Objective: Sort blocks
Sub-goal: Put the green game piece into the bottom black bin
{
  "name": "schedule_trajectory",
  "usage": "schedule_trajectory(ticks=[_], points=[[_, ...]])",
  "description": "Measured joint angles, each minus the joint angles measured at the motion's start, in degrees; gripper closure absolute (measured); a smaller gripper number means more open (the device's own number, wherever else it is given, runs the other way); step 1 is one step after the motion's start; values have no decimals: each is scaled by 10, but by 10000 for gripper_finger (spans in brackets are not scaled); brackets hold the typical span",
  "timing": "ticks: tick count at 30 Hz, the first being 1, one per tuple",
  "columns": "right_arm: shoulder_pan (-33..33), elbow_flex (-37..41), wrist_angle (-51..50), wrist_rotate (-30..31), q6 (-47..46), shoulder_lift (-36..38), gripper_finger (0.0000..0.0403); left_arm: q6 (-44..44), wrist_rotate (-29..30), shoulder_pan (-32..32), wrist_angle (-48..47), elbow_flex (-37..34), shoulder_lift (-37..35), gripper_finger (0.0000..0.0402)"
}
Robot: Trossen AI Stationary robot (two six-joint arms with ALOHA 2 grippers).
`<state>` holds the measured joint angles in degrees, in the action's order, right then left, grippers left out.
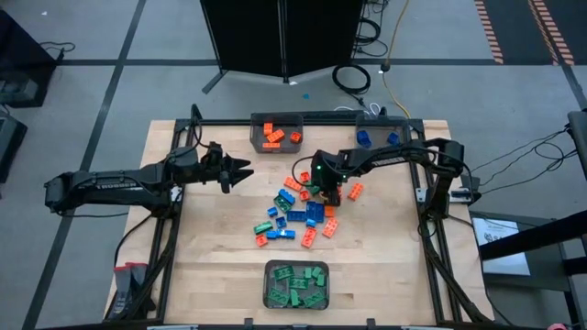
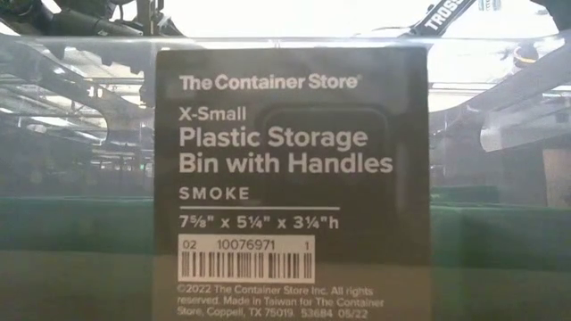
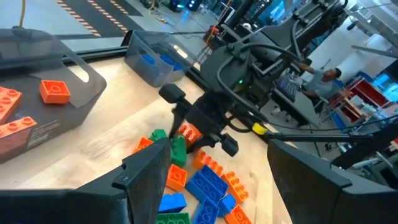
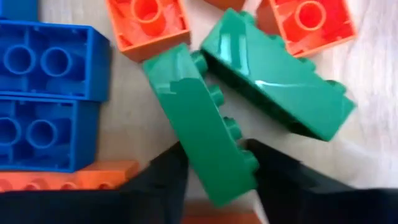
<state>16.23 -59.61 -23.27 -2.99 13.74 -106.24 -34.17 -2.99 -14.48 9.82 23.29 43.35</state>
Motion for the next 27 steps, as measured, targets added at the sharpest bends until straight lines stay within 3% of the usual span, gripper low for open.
schedule_trajectory(ticks=[4, 12, 21, 27], points=[[-2, 0, -15, -6, -1, 1, 329, 0, 1, 0, 0, 0, 0, 132], [-10, 5, -41, 10, -18, 37, 328, 0, 2, 0, 0, 0, 0, 132], [-19, 3, -66, 9, -93, 158, 328, 0, 2, 0, 0, 0, 0, 132], [-94, 2, -33, 0, -186, 241, 328, 0, 2, 0, 0, 0, 0, 132]])
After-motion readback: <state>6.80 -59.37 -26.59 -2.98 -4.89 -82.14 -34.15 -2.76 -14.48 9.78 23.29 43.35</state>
